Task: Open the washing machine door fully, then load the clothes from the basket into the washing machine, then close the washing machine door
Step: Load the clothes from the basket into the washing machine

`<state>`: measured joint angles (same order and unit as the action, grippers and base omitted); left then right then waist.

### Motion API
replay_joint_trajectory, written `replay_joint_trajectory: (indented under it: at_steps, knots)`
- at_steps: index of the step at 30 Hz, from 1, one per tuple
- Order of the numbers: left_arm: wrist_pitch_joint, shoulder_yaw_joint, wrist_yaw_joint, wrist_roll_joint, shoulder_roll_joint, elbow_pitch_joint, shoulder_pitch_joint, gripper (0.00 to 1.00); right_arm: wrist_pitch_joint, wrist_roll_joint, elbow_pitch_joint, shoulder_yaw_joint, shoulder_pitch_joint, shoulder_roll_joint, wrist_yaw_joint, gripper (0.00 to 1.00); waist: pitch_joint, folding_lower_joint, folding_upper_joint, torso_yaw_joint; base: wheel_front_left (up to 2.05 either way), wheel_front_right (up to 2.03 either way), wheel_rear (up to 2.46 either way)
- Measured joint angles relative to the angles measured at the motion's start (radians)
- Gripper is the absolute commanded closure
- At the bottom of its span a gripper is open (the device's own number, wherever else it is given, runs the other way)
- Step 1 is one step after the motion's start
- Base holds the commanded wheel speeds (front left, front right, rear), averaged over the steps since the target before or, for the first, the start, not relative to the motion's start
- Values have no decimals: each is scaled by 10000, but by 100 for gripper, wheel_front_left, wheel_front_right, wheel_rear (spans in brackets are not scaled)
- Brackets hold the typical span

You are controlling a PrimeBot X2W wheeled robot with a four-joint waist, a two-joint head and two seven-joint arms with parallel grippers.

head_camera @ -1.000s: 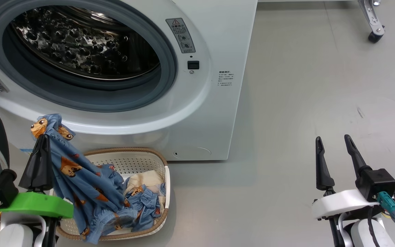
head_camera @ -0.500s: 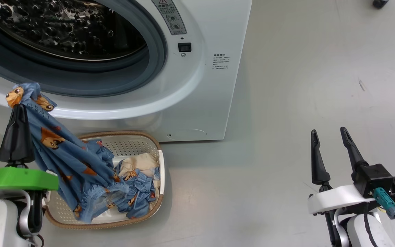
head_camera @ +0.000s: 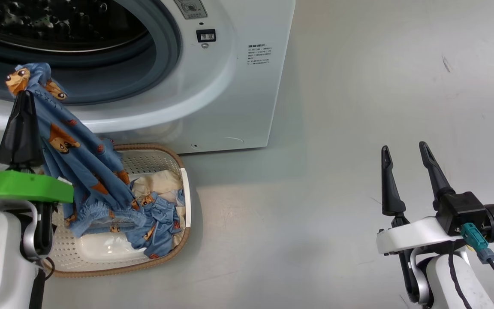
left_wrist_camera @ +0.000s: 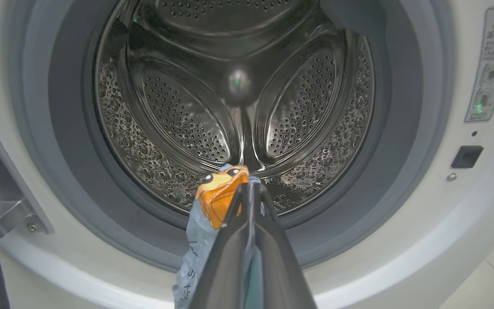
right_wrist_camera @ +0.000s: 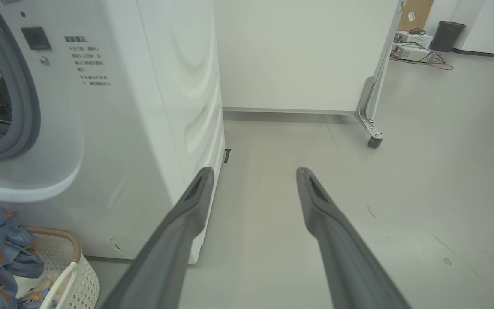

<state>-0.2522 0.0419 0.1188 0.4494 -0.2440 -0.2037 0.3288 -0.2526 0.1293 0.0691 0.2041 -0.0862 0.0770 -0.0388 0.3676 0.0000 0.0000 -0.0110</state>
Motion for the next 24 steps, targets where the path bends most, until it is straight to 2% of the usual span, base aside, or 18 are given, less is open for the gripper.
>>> replay_joint_trajectory:
  at_steps: [4, 12, 24]
  knots:
    - [2, 115, 17, 42, -33, -291, 476, 100, 0, -44, -61, 100, -194, -48, -2, 0, 366, 0, 0, -124, 0, 0, 0]
    - [196, 263, 54, 90, -587, -725, 1780, 100, 0, -88, -213, 334, -528, -115, -94, 0, 1181, 1, 0, -371, 0, 0, 0]
    - [1321, 420, 84, 378, -1356, -1701, 4111, 100, 0, -163, -359, 748, -1210, -171, -255, 0, 2667, 1, 0, -775, 0, 0, 0]
